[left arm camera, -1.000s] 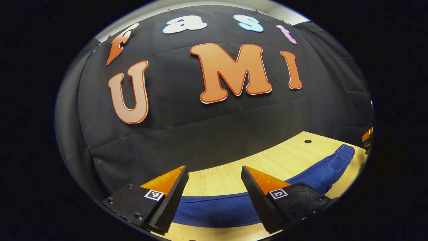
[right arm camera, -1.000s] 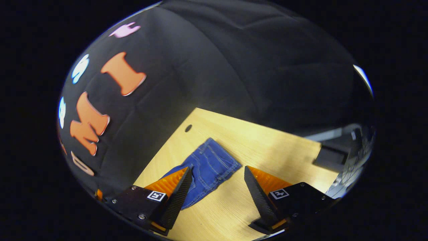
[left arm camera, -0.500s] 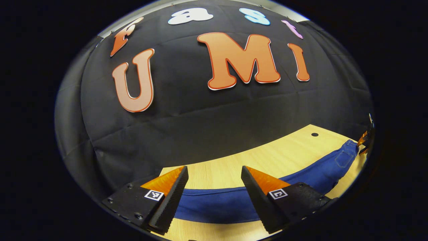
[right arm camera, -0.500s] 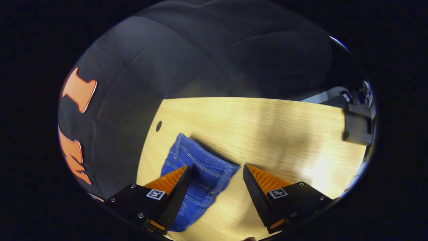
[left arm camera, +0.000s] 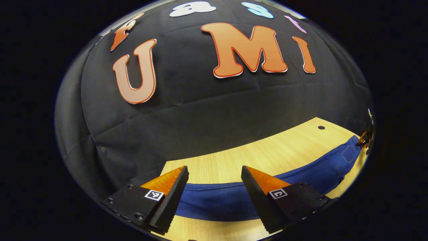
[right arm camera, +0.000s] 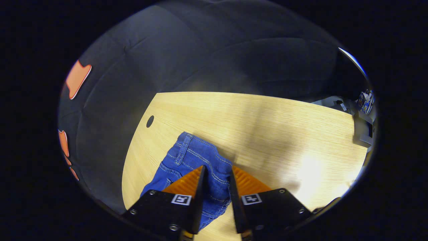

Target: Grasp the waist and the cuffs of the jeans and fold them to make the two legs overlap; first hold the waist and fold one-third of the jeans toward the cuffs, then hold the cuffs and fold the remaining one-third in the same direction to finish folding.

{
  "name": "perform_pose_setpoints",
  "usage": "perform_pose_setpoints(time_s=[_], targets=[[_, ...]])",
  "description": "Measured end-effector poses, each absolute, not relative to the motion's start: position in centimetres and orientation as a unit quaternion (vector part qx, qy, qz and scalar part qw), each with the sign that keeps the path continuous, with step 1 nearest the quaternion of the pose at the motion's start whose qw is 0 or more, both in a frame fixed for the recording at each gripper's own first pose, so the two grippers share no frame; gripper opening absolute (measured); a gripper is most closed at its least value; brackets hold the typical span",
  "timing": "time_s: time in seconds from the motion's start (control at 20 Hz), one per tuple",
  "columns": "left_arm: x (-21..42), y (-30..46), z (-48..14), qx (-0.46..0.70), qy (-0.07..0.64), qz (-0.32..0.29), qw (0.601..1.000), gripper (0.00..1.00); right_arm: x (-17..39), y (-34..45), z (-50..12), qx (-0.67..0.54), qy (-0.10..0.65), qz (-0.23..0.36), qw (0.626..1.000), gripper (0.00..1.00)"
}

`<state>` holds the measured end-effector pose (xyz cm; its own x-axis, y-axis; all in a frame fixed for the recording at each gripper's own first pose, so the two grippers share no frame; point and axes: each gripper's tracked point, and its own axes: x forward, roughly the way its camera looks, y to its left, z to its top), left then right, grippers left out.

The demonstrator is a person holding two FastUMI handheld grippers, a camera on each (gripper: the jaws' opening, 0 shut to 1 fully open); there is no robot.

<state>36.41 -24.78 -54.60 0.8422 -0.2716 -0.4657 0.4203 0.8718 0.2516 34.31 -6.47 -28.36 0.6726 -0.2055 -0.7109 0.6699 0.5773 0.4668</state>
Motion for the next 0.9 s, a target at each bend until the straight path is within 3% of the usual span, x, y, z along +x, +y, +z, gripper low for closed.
perform_pose_setpoints(time_s=[0.05, 0.1, 0.15, 0.2, 0.45, 0.9], targets=[[36.2, -24.3, -54.7, 0.170, 0.215, -0.179, 0.945, 0.98, 34.5, -6.4, -28.7, 0.381, 0.296, -0.252, 0.839, 0.35], [36.2, -23.9, -54.7, 0.166, 0.216, -0.177, 0.946, 0.98, 34.5, -6.2, -28.5, 0.398, 0.276, -0.233, 0.843, 0.24], [36.2, -23.3, -54.6, 0.163, 0.217, -0.171, 0.947, 0.98, 34.6, -6.1, -28.4, 0.431, 0.263, -0.231, 0.832, 0.24], [36.1, -22.6, -54.4, 0.163, 0.218, -0.166, 0.948, 0.98, 34.6, -6.1, -27.9, 0.453, 0.253, -0.224, 0.825, 0.14], [35.8, -18.3, -52.9, 0.152, 0.213, -0.145, 0.954, 0.98, 35.1, -5.6, -25.0, 0.432, 0.203, -0.194, 0.857, 0.13], [35.7, -11.0, -51.3, 0.109, 0.209, -0.127, 0.963, 0.98, 35.7, -2.5, -23.8, 0.350, 0.162, -0.062, 0.920, 0.13]])
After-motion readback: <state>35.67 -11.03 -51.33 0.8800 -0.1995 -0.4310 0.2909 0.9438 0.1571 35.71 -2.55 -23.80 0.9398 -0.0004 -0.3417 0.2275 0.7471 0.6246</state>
